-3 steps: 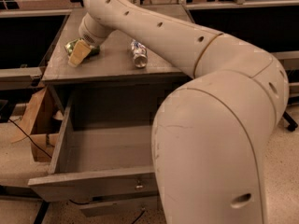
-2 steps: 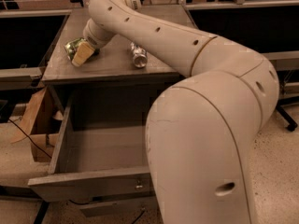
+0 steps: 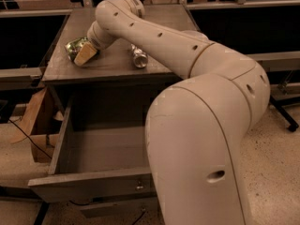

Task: Place green can into top drawer

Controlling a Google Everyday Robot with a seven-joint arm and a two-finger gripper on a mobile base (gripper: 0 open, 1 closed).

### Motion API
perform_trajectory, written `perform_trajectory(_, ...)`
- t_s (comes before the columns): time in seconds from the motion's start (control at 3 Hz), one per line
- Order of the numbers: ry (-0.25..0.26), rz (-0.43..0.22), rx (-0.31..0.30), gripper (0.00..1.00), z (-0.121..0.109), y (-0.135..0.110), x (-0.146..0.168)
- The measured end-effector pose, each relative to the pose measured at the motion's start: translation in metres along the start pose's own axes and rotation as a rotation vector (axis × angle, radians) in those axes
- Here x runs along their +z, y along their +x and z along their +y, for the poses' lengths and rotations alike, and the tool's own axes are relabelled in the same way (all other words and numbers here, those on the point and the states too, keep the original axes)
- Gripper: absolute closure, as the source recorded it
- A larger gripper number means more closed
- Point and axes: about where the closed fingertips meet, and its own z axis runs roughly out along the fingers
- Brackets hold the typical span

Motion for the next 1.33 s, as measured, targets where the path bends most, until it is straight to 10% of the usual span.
perform_trajectory(1.33,-0.066,-0.116,-0.03,0.89,-0.0004,-0.0088,0.0131)
